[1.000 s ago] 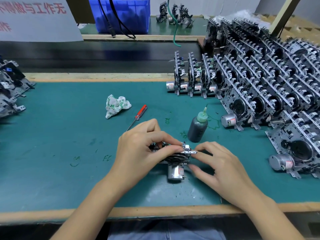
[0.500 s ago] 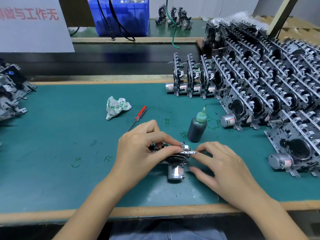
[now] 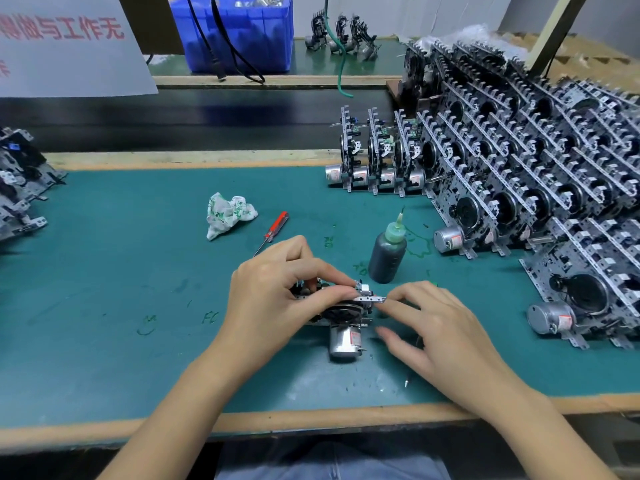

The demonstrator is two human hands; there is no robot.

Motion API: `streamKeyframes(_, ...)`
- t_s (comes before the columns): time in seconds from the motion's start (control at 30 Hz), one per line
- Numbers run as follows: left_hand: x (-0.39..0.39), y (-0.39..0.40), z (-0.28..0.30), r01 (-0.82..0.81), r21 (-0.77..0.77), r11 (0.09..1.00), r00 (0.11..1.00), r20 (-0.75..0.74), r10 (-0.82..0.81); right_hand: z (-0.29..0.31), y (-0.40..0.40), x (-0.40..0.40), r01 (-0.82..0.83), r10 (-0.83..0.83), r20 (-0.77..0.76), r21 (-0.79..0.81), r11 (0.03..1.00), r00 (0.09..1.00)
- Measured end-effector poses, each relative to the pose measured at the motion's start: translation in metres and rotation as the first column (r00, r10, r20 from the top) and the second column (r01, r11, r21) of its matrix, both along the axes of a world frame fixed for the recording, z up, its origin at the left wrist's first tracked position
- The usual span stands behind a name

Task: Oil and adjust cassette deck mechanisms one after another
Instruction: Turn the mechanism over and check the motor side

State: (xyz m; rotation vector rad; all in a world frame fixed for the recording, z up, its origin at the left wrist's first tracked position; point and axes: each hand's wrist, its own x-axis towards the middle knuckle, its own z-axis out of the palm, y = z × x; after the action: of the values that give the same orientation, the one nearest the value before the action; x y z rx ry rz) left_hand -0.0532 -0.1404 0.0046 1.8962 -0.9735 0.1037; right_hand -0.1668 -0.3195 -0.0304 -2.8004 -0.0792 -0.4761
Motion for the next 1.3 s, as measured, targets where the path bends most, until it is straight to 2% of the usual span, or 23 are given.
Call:
streamKeyframes(0.07,0.0,0.0,0.0,0.006,-0.007,1.0,1.0,-0.005,-0.006,0.005,0.002,0.002,0.016,0.007,-0.087,0.253,0.967,0.996)
streamKeyframes(0.13,-0.001,0.001,0.0,0.008,-0.007,1.0,1.0,-0.004,-0.008,0.007,0.009,0.009,0.009,0.051,-0.117,0.463,0.886,0.992)
streamKeyframes(0.3,-0.002,0.003,-0.001,0.012,-0.014,1.0,1.0,-0.017,-0.012,0.01,0.023,0.03,-0.043,0.128,-0.064,0.722,0.69,0.99)
streamKeyframes(0.4,-0.002,0.003,0.0,0.01,-0.002,1.0,1.0,-0.002,-0.01,0.008,0.022,0.032,-0.051,0.144,-0.052,0.775,0.63,0.988)
streamKeyframes(0.63,-0.001,0.001,0.001,0.052,0.019,0.998,0.999,0.007,-0.052,0.008,0.015,0.037,-0.024,0.172,-0.096,0.808,0.588,0.98)
streamKeyframes(0.77,-0.003,0.001,0.001,0.032,0.021,0.999,0.998,0.05,-0.033,0.003,0.021,0.031,-0.048,0.158,-0.049,0.832,0.553,0.986)
streamKeyframes(0.8,-0.003,0.001,0.001,0.027,0.021,0.999,0.997,0.066,-0.028,0.002,0.022,0.028,-0.05,0.148,-0.044,0.814,0.579,0.988)
streamKeyframes(0.87,-0.003,0.001,0.002,0.021,0.025,0.999,0.996,0.09,-0.023,0.0,0.019,0.021,-0.014,0.071,-0.054,0.69,0.724,0.996)
streamKeyframes(0.93,-0.002,0.001,0.002,0.022,0.027,0.999,0.995,0.094,-0.025,-0.001,0.014,0.014,0.038,-0.043,0.003,0.407,0.913,0.999)
streamKeyframes(0.97,-0.002,0.001,0.002,0.021,0.026,0.999,0.995,0.094,-0.024,-0.003,0.011,0.012,0.051,-0.07,0.069,0.247,0.968,0.995)
streamKeyframes(1.0,-0.003,0.001,0.002,0.018,0.025,1.0,0.995,0.094,-0.021,-0.005,0.009,0.011,0.051,-0.067,0.13,0.125,0.991,0.989)
streamKeyframes(1.07,-0.003,0.0,0.002,0.014,0.024,1.0,0.995,0.095,-0.016,-0.007,0.007,0.01,0.036,-0.037,0.184,0.011,0.999,0.982)
streamKeyframes(1.2,-0.003,0.001,0.001,0.011,0.025,1.0,0.995,0.096,-0.013,-0.007,0.003,0.008,0.022,-0.01,0.166,-0.071,0.997,0.986)
streamKeyframes(1.3,-0.002,0.0,0.001,0.009,0.021,1.0,0.996,0.091,-0.011,-0.003,0.007,0.008,0.018,-0.016,0.102,-0.018,1.0,0.995)
